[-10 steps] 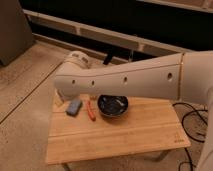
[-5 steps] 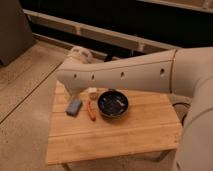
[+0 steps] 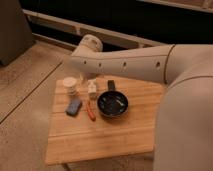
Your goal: Place the eraser on the white sponge
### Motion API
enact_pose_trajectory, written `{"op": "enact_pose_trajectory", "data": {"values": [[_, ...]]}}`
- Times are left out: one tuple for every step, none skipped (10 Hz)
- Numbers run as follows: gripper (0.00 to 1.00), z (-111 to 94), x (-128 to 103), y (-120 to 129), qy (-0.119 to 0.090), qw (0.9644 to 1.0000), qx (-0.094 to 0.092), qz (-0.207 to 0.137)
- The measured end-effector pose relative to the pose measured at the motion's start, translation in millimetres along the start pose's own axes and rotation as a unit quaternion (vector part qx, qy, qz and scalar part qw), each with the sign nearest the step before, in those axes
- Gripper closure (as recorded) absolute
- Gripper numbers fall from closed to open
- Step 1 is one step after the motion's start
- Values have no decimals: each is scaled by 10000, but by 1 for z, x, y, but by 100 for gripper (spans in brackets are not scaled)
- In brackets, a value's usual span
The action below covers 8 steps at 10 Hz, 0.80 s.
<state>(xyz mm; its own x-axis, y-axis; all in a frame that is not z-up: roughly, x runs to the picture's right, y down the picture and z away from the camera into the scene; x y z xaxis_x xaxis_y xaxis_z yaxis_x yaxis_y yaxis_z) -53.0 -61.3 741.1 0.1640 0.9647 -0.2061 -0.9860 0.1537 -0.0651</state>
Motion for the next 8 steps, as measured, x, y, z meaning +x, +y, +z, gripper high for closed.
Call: {"op": "enact_pose_trajectory", "data": {"values": [[35,11,-2,-16,-68,9974,-78,708],[35,13,-2,-21,-83,9960,-96,883],[35,17,-2,-26,-109,9933,-130,1143],[35,18,-3,-27,-125,9917,-157,1269],[35,19,-3,-27,-127,9918,-156,1261],[35,19,-4,-28,-118,9920,-125,1252],[35,22,-4,-37,-95,9924,-38,1228],[35,26,-8,-53,-80,9927,68,1202]]}}
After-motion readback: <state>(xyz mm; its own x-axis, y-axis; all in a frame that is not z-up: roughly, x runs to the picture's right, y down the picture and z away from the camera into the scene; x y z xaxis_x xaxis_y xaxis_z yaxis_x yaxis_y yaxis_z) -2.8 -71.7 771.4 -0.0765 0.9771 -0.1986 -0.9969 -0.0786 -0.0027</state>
